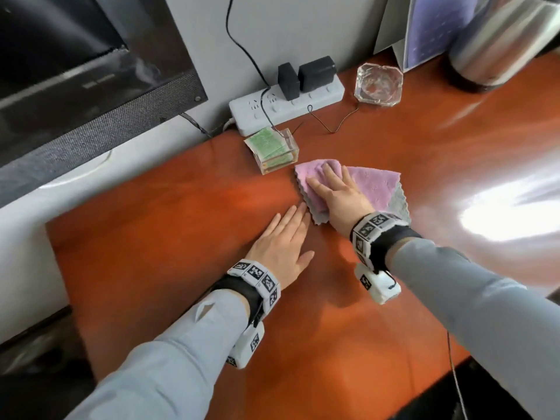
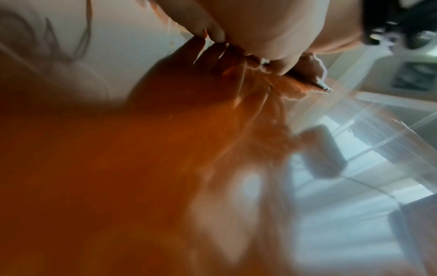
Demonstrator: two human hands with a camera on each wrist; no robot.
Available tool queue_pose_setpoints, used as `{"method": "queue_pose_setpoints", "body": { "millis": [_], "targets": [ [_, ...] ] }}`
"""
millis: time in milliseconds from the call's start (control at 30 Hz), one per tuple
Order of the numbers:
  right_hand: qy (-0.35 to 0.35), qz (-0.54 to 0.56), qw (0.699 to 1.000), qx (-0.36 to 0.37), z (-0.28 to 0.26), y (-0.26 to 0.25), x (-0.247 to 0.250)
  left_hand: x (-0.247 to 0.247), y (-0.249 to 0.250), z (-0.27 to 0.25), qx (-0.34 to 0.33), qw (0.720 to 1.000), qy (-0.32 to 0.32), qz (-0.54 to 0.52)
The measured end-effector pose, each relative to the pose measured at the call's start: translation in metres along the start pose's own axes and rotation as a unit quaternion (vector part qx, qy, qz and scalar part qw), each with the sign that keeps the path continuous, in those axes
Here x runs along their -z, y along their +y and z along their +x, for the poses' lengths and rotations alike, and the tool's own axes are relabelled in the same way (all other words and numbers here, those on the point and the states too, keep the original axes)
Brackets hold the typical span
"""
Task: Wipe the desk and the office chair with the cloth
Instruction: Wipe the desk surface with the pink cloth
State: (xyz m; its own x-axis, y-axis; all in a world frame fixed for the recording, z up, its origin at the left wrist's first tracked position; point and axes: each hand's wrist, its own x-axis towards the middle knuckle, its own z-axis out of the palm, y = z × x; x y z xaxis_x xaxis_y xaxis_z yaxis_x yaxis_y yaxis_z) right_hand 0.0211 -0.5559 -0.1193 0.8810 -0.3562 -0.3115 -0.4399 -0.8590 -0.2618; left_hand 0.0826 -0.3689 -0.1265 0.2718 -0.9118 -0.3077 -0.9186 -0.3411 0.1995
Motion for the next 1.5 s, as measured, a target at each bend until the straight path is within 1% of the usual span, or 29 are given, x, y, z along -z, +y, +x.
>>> {"method": "queue_pose_setpoints", "body": {
  "millis": [67,100,167,200,267,300,333,367,400,467,533,600,667,733,800,1000,1167,1267,1333,1400,1433,1500],
  "targets": [
    [-0.002,0.015,1.0,0.024,-0.023,-0.005,-0.009,-0.003,0.001,-0.008,0.005,1.0,0.005,-0.011],
    [-0.009,0.012,0.999,0.029,-0.024,-0.004,-0.01,-0.005,0.0,-0.013,0.005,1.0,0.006,-0.014],
    [-0.005,-0.021,1.0,0.022,-0.007,0.001,-0.004,-0.009,-0.006,-0.022,0.001,1.0,0.006,-0.012],
    [0.003,-0.039,0.999,0.006,0.008,0.005,0.001,-0.009,-0.01,-0.025,-0.003,1.0,0.004,-0.01],
    [-0.004,-0.04,0.998,-0.053,0.032,0.006,0.016,-0.009,-0.016,-0.031,-0.008,1.0,0.0,-0.006],
    [-0.01,-0.036,0.997,-0.07,0.037,0.003,0.02,-0.009,-0.018,-0.034,-0.006,1.0,-0.001,-0.007],
    [-0.014,-0.036,0.997,-0.071,0.036,-0.004,0.021,-0.01,-0.019,-0.037,-0.004,1.0,0.001,-0.01],
    [-0.012,-0.04,0.998,-0.057,0.029,-0.014,0.019,-0.011,-0.018,-0.04,-0.001,1.0,0.007,-0.015],
    [-0.004,-0.043,0.999,-0.023,0.018,-0.024,0.014,-0.012,-0.017,-0.042,0.003,1.0,0.014,-0.017],
    [0.012,-0.024,0.996,0.08,-0.006,-0.043,-0.005,-0.015,-0.015,-0.047,0.014,0.999,0.033,-0.019],
    [0.004,-0.008,0.989,0.147,-0.012,-0.056,-0.021,-0.016,-0.015,-0.048,0.016,0.998,0.045,-0.033],
    [-0.002,-0.018,0.986,0.167,0.004,-0.068,-0.023,-0.014,-0.019,-0.048,0.003,0.999,0.039,-0.037],
    [-0.02,-0.038,0.985,0.168,0.025,-0.084,-0.019,-0.013,-0.026,-0.047,-0.018,0.999,0.029,-0.031],
    [-0.033,-0.062,0.985,0.16,0.042,-0.098,-0.015,-0.014,-0.032,-0.047,-0.036,0.999,0.019,-0.03],
    [-0.032,-0.071,0.986,0.149,0.047,-0.101,-0.015,-0.016,-0.032,-0.046,-0.036,0.998,0.019,-0.037],
    [-0.023,-0.038,0.987,0.157,0.014,-0.071,-0.013,-0.015,-0.021,-0.044,-0.003,0.999,0.025,-0.019],
    [-0.029,-0.057,0.992,0.112,0.029,-0.087,-0.006,-0.014,-0.02,-0.044,-0.008,1.0,0.01,-0.005],
    [-0.026,-0.042,0.993,0.112,0.021,-0.077,-0.004,-0.008,-0.018,-0.042,-0.004,1.0,0.002,0.017],
    [-0.008,-0.016,0.997,0.076,0.004,-0.056,0.0,-0.003,-0.014,-0.037,0.016,0.999,-0.001,0.031],
    [-0.004,0.006,1.0,0.012,-0.008,-0.031,0.011,0.005,-0.012,-0.023,0.052,0.998,0.004,0.016],
    [-0.009,0.007,1.0,-0.014,-0.01,-0.02,0.016,0.009,-0.011,-0.014,0.066,0.998,0.006,-0.006],
    [-0.033,0.001,0.998,-0.045,-0.001,-0.004,0.024,0.016,-0.009,0.008,0.073,0.997,0.004,-0.037]
  ]
}}
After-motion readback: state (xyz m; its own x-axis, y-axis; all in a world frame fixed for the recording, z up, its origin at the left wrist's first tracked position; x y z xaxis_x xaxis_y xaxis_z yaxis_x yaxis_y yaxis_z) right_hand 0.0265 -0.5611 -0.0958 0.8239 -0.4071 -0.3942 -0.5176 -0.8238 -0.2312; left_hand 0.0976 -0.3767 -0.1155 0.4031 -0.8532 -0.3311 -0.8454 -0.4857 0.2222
